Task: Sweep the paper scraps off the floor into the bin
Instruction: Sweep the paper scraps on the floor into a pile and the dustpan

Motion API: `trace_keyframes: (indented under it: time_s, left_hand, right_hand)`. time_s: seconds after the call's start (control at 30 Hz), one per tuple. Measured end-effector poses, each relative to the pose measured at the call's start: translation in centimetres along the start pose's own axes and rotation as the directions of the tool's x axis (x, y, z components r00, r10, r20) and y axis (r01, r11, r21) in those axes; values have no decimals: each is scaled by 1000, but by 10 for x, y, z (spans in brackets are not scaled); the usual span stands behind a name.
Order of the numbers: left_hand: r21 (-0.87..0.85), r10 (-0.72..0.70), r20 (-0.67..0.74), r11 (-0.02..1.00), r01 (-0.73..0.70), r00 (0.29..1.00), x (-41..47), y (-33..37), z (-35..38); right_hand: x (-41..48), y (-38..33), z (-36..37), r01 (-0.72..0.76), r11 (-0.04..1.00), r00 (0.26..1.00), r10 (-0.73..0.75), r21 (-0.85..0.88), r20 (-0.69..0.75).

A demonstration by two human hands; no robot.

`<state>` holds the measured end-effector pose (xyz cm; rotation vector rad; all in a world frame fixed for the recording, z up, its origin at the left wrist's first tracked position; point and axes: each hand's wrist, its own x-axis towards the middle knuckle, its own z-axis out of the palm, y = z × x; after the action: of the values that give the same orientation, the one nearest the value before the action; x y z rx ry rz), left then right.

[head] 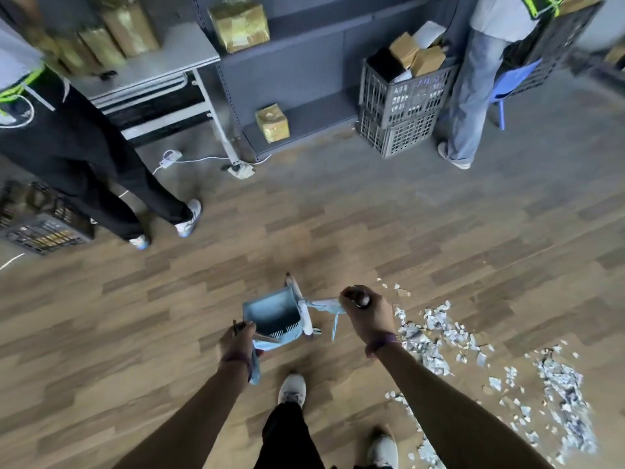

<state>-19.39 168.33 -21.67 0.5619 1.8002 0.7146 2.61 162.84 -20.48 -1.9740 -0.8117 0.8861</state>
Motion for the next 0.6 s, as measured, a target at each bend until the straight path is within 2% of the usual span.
trace_keyframes:
  time_s: [0.1,0.3,0.43,0.6]
  left_hand:
    - [-25,-25,10,999,25,1000,46,22,-34]
    - [68,-61,31,996,59,998,124,54,-94]
    - [122,-149,83,983,138,985,148,58,-106]
    - [126,-223,171,971,203,960,144,59,-76]
  right_hand:
    - [10,-23,62,-18,1000,1000,18,15,1]
    - [26,-57,153,-72,997,995,71,19,70]
    - [28,-56,177,-112,993,988,115,-27,104]
    - [39,-40,166,-113,980,985,132,-161,109]
